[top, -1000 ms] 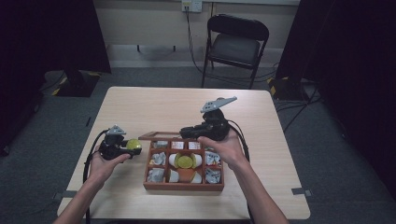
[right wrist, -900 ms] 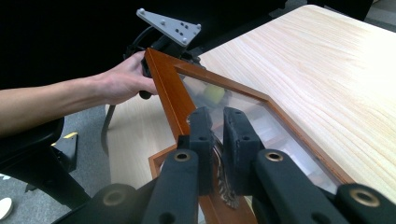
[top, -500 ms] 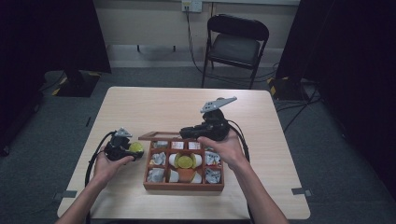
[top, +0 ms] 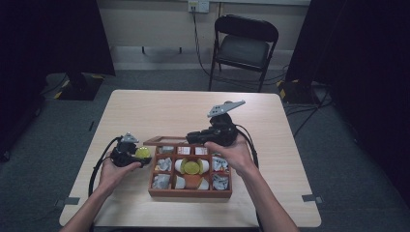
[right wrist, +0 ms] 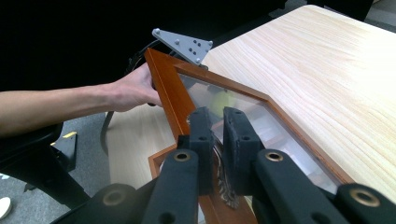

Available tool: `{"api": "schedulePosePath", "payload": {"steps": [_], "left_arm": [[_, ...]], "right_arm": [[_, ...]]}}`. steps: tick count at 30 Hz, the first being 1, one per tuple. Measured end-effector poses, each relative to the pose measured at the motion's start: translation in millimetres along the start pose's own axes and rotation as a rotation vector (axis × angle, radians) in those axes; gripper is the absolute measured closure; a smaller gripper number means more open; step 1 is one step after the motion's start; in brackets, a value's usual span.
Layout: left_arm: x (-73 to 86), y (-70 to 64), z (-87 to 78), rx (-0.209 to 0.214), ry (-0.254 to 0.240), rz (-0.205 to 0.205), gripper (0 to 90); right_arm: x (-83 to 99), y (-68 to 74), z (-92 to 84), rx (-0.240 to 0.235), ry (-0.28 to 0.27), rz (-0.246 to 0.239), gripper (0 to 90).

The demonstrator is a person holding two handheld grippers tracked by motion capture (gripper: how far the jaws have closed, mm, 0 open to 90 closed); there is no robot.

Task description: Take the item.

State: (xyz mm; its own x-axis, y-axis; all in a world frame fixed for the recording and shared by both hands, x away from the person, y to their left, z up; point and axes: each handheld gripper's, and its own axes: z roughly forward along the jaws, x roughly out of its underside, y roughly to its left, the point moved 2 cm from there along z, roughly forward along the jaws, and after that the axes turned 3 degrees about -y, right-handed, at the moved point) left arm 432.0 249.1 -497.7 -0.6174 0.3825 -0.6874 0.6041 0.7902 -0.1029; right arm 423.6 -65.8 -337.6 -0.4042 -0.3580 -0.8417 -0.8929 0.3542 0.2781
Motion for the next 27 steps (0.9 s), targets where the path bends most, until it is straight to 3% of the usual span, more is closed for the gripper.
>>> {"api": "schedulePosePath", "payload": {"steps": [4, 7, 10, 14, 16, 20, 23, 25, 27], "left_arm": [[-0.3, -1.2, -5.8, 0.021, -0.006, -0.023, 22.3], [-1.0, -8.1, -11.8, 0.026, 0.000, 0.013, 21.9], [1.7, -11.6, -16.3, 0.029, -0.008, 0.015, 21.6], [10.6, -14.2, -24.9, -0.005, -0.005, 0.005, 19.4], [15.2, -14.4, -28.7, 0.020, -0.001, -0.003, 18.3], [24.6, -15.4, -37.5, 0.006, -0.009, 0.011, 18.7], [32.0, -13.7, -42.3, 0.003, 0.027, 0.022, 18.8], [38.1, -11.4, -44.6, -0.016, 0.018, 0.019, 19.3], [46.1, -8.8, -44.2, -0.046, 0.033, 0.047, 19.8]], "right_arm": [[0.2, 0.1, 0.1, 0.000, 0.000, 0.000, 82.4], [0.2, 0.0, 0.0, 0.000, 0.000, 0.000, 82.4], [0.1, -0.1, 0.0, -0.001, 0.000, 0.000, 82.4], [0.1, 0.0, 0.0, 0.000, 0.001, 0.000, 82.4], [0.0, 0.1, 0.0, 0.000, 0.001, -0.001, 82.4], [0.2, 0.2, 0.1, 0.000, 0.001, -0.002, 82.4], [0.3, 0.4, 0.1, 0.000, 0.001, -0.001, 82.4], [0.0, 0.2, 0.1, 0.001, 0.001, 0.000, 82.4], [0.1, 0.3, 0.1, 0.001, 0.001, 0.001, 82.4]]}}
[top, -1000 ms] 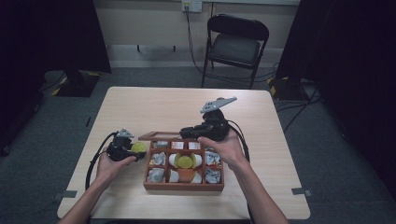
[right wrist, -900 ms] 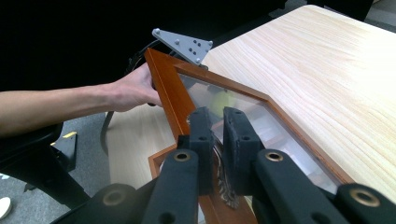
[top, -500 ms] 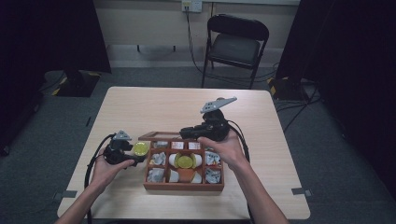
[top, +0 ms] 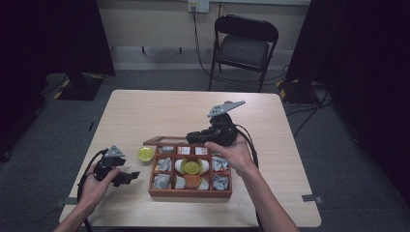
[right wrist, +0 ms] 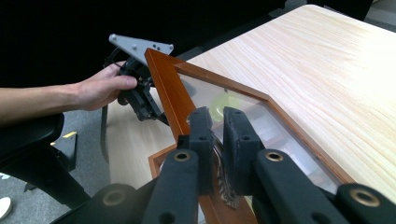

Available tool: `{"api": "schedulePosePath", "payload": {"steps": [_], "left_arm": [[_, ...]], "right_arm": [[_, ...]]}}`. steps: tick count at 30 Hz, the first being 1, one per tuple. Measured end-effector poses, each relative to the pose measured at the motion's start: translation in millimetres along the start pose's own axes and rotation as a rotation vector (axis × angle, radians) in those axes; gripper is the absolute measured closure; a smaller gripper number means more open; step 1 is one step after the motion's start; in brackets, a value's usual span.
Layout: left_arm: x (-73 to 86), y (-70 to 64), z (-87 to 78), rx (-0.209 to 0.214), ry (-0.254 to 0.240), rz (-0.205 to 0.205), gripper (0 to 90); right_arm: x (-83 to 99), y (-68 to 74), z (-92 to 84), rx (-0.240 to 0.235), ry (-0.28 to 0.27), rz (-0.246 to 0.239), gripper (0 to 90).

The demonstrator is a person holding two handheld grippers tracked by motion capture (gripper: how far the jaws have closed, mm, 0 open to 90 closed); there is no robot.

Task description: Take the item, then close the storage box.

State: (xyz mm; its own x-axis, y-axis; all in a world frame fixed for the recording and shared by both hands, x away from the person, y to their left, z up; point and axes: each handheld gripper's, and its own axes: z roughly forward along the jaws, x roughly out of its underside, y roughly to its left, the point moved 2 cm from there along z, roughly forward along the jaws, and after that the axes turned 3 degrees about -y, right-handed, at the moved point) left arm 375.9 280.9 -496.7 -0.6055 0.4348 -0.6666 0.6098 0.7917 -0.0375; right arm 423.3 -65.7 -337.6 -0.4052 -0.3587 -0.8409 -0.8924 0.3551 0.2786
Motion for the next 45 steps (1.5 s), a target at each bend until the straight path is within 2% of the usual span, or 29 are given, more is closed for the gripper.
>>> {"api": "schedulePosePath", "payload": {"steps": [1, 3, 4, 8, 10, 15, 18, 45], "left_arm": [[3.9, 2.0, 1.5, -0.013, 0.003, 0.004, 19.8], [9.7, 4.4, 4.3, -0.005, 0.014, -0.021, 19.8], [11.4, 5.1, 5.1, -0.011, 0.020, -0.019, 19.9], [15.4, 5.9, 6.1, -0.031, 0.003, -0.023, 17.5], [18.4, 6.8, 6.6, -0.030, -0.027, -0.026, 15.5], [25.1, 9.6, 8.2, -0.031, -0.100, -0.004, 11.8], [27.6, 8.6, 10.7, -0.033, -0.132, -0.014, 9.5], [26.5, 7.8, 12.1, -0.030, -0.124, -0.012, 5.4]], "right_arm": [[0.3, 0.3, 0.0, 0.002, 0.001, -0.001, 82.4], [0.4, 0.7, 0.1, 0.004, 0.001, -0.002, 82.4], [0.5, 0.7, 0.1, 0.004, 0.001, -0.001, 82.4], [1.1, 1.9, 0.1, 0.009, 0.003, -0.006, 82.4], [1.8, 2.7, 0.2, 0.011, 0.004, -0.007, 82.3], [4.0, 5.5, 0.7, 0.015, 0.014, -0.015, 82.3], [4.7, 5.9, 0.9, 0.014, 0.015, -0.017, 82.3], [11.3, 11.8, 1.8, 0.019, 0.041, -0.020, 82.1]]}}
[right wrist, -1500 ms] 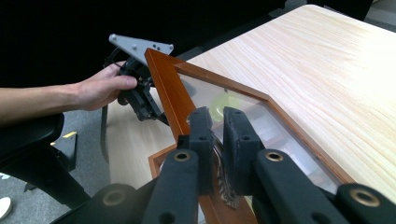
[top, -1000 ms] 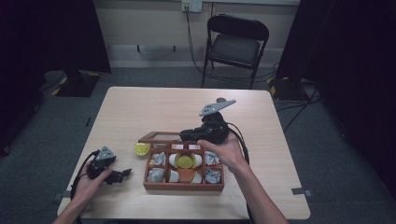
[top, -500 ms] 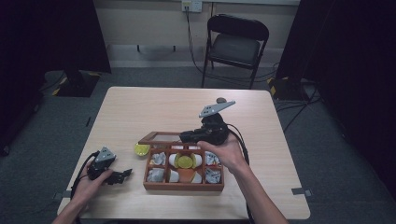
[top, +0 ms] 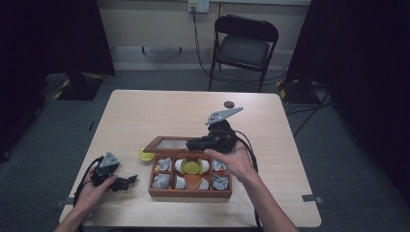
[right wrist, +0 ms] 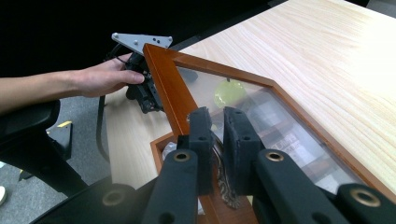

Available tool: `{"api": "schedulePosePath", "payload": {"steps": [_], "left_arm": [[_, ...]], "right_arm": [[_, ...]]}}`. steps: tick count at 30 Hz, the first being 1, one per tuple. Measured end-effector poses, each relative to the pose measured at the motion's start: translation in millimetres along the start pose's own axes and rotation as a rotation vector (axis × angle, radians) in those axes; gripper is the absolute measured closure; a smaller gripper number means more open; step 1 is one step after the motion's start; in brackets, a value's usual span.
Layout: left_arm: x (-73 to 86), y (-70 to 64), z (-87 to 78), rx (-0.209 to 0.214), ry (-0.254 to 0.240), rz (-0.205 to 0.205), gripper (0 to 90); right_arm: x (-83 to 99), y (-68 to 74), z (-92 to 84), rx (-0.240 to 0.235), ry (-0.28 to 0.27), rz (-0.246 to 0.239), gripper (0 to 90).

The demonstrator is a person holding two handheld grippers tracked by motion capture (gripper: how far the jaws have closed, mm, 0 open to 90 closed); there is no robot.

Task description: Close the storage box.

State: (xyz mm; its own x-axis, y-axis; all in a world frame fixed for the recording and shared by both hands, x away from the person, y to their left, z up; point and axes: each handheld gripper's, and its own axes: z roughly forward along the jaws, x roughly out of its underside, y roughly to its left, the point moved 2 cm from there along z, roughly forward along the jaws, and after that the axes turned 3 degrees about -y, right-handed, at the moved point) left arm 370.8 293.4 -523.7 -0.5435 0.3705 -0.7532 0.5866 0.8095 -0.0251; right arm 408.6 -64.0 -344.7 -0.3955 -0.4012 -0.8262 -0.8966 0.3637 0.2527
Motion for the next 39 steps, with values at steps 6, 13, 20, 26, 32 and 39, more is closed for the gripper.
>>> {"api": "schedulePosePath", "payload": {"steps": [6, 13, 20, 26, 32, 39], "left_arm": [[0.0, 0.0, 0.0, 0.000, 0.000, 0.000, 5.4], [-0.7, -0.6, 1.5, 0.016, 0.009, 0.006, 2.3], [-0.8, -0.7, 1.7, 0.018, 0.011, 0.008, 1.3], [-0.8, -0.9, 1.8, 0.016, 0.013, 0.012, 0.8], [-0.7, -1.0, 1.8, 0.014, 0.013, 0.012, 0.8], [-0.1, -1.8, 0.9, 0.009, 0.015, 0.008, 0.8]], "right_arm": [[2.6, 2.4, 0.7, 0.004, 0.005, -0.003, 82.1], [7.3, 4.6, 1.8, -0.005, 0.016, -0.014, 82.1], [12.2, 8.5, 4.1, -0.005, 0.035, -0.025, 82.0], [15.7, 12.0, 5.4, 0.005, 0.046, -0.029, 81.9], [23.9, 14.6, 8.1, -0.005, 0.056, -0.025, 81.8], [27.6, 18.9, 10.1, 0.011, 0.073, -0.044, 81.8]]}}
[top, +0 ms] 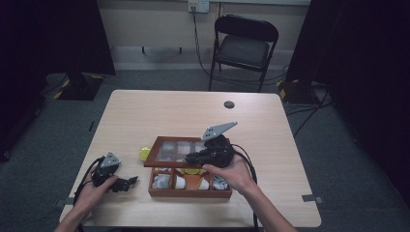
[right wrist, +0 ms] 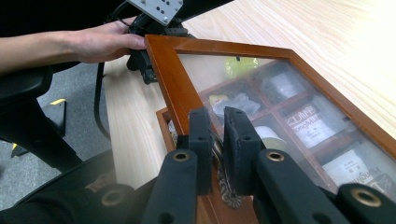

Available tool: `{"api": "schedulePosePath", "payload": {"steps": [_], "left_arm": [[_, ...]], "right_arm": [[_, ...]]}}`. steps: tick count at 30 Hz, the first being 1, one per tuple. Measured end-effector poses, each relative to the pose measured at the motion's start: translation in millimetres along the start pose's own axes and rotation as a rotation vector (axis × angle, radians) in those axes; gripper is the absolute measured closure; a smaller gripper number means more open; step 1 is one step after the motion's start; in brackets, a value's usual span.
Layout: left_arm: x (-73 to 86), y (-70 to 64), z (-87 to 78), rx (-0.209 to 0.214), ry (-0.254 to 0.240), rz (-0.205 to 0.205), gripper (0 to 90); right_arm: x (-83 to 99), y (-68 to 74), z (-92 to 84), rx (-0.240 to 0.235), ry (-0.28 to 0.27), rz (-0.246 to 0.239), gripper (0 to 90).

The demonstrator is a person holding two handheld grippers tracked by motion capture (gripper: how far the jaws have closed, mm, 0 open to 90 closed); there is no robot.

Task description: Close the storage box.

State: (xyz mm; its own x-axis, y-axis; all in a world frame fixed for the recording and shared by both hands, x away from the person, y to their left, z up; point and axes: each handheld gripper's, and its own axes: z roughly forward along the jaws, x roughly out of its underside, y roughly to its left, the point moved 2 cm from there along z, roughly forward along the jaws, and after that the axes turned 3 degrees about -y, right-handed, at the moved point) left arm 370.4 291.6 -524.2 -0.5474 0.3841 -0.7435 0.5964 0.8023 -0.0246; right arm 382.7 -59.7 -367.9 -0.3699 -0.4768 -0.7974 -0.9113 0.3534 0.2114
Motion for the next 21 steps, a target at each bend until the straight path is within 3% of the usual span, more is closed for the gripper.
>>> {"api": "schedulePosePath", "payload": {"steps": [21], "left_arm": [[0.0, 0.0, -0.1, -0.001, 0.000, 0.000, 0.8]], "right_arm": [[19.3, 6.4, 10.7, -0.012, 0.032, 0.006, 81.4]]}}
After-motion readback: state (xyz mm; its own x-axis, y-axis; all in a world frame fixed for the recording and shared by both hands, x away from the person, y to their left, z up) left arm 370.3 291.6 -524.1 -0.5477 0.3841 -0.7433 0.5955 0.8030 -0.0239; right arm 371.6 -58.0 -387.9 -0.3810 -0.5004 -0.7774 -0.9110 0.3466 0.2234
